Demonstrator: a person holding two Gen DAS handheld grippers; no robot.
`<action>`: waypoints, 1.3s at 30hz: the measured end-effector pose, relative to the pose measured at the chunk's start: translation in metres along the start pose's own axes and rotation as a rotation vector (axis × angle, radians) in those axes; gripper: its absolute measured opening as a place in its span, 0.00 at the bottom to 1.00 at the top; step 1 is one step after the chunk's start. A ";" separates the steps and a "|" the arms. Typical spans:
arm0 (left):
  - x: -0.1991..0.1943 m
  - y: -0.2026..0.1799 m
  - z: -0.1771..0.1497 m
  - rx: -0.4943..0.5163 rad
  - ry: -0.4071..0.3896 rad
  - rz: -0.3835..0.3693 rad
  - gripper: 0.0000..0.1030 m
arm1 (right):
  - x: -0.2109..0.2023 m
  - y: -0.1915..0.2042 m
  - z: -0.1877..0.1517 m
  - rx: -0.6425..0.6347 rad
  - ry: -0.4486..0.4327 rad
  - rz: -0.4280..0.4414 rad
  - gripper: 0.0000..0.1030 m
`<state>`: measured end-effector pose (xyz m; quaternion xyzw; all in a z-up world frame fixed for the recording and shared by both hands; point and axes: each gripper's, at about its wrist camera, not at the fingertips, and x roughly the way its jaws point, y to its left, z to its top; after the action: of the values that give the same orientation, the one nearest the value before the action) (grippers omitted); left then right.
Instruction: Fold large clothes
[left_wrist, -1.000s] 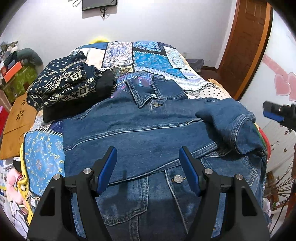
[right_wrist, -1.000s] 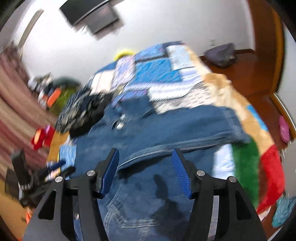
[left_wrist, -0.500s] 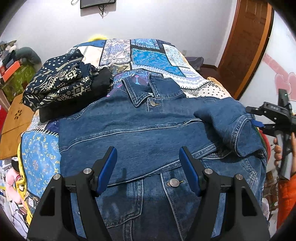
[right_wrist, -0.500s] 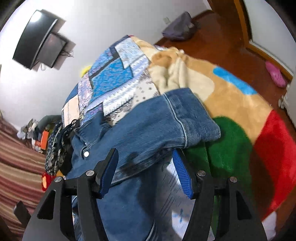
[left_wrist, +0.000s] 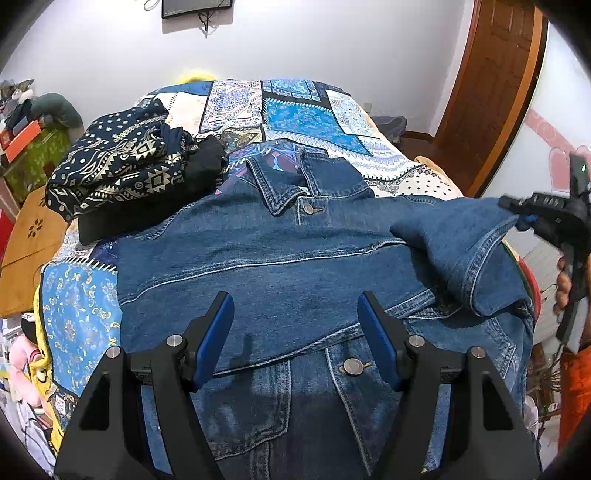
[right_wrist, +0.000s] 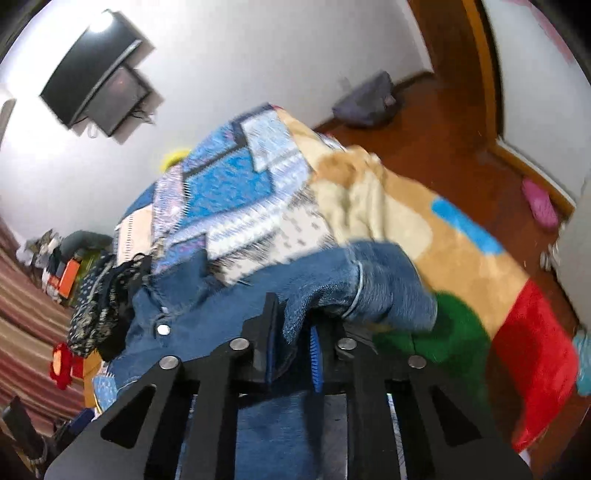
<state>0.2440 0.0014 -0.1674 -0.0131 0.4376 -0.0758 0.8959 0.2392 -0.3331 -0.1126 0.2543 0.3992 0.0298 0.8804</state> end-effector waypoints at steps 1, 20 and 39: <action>-0.001 0.001 0.000 0.000 -0.005 0.001 0.66 | -0.003 0.005 0.002 -0.014 -0.004 0.011 0.10; -0.047 0.073 -0.020 -0.116 -0.085 0.059 0.66 | 0.020 0.245 -0.063 -0.559 0.156 0.354 0.10; -0.023 0.143 -0.061 -0.395 0.047 -0.059 0.66 | 0.102 0.270 -0.159 -0.701 0.674 0.297 0.44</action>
<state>0.2000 0.1484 -0.2001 -0.1996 0.4640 -0.0147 0.8629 0.2348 -0.0046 -0.1431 -0.0261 0.5865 0.3671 0.7215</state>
